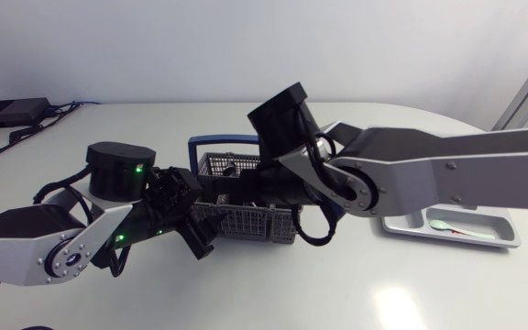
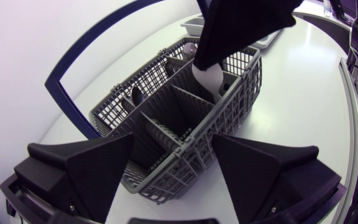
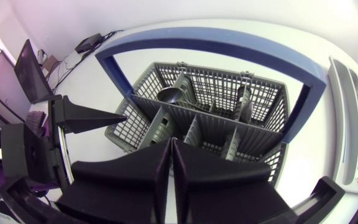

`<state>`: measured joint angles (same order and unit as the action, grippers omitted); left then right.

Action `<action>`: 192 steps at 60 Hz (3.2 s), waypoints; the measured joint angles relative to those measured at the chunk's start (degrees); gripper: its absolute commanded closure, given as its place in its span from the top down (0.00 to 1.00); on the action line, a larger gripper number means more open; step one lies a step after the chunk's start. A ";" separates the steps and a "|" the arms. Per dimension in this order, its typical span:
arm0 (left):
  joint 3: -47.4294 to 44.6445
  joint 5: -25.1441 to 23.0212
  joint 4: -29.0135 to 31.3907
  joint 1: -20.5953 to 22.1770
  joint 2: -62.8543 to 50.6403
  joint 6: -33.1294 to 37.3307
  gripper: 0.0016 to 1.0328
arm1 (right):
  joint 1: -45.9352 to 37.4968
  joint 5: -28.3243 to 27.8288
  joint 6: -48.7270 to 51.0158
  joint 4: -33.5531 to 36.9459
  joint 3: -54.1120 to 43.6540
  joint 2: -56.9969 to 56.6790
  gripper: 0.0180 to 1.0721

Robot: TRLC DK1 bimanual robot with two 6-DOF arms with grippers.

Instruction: Unload the cutlery basket into the drawer organizer.

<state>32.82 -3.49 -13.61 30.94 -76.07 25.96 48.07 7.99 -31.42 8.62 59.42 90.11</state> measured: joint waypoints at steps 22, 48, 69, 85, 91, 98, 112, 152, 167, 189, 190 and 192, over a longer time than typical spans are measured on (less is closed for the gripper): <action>0.00 0.39 0.00 0.00 -0.11 0.00 0.85 | -3.63 -11.15 0.74 -1.38 -2.91 -13.20 0.06; 0.00 0.87 0.02 0.37 -0.11 0.00 0.85 | -17.49 -27.80 -4.42 7.91 -2.73 -23.21 0.06; 0.02 1.01 0.11 0.37 -0.04 0.00 0.86 | -36.94 -29.22 2.99 22.69 -2.73 -29.79 0.06; 0.02 1.20 1.31 0.37 0.44 0.00 0.86 | -53.48 -27.71 17.70 26.49 -4.81 -28.44 0.06; 0.00 1.27 1.77 0.37 1.20 0.00 0.86 | -60.37 -26.58 24.30 26.34 -7.61 -26.75 0.06; 0.02 1.27 2.47 0.37 1.79 0.00 0.86 | -66.75 -24.20 31.06 24.33 -10.82 -25.42 0.06; 0.02 2.30 4.70 1.49 1.90 -0.42 0.86 | -72.70 -19.21 40.81 14.82 -16.09 -23.19 0.07; 0.24 1.90 11.37 -5.97 5.86 -0.66 0.86 | -70.14 -6.56 48.65 1.57 -21.46 -9.01 0.63; 0.28 -1.29 14.12 -11.43 5.97 -0.92 0.86 | -68.22 -6.45 48.59 3.65 -22.03 -16.26 0.83; 0.28 -1.86 14.21 -13.77 5.97 -2.21 0.69 | -56.35 -31.39 40.24 8.94 -21.20 -24.11 0.83; 0.28 -1.88 14.21 -13.79 5.97 -2.38 0.67 | -55.25 -31.85 39.26 8.22 -21.05 -23.63 0.83; 0.28 -1.88 14.19 -13.79 5.97 -2.40 0.66 | -53.51 -32.15 38.05 7.37 -20.61 -22.60 0.83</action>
<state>33.10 -5.37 0.58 17.15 -70.11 23.55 -5.43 -24.16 6.63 15.99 38.81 67.51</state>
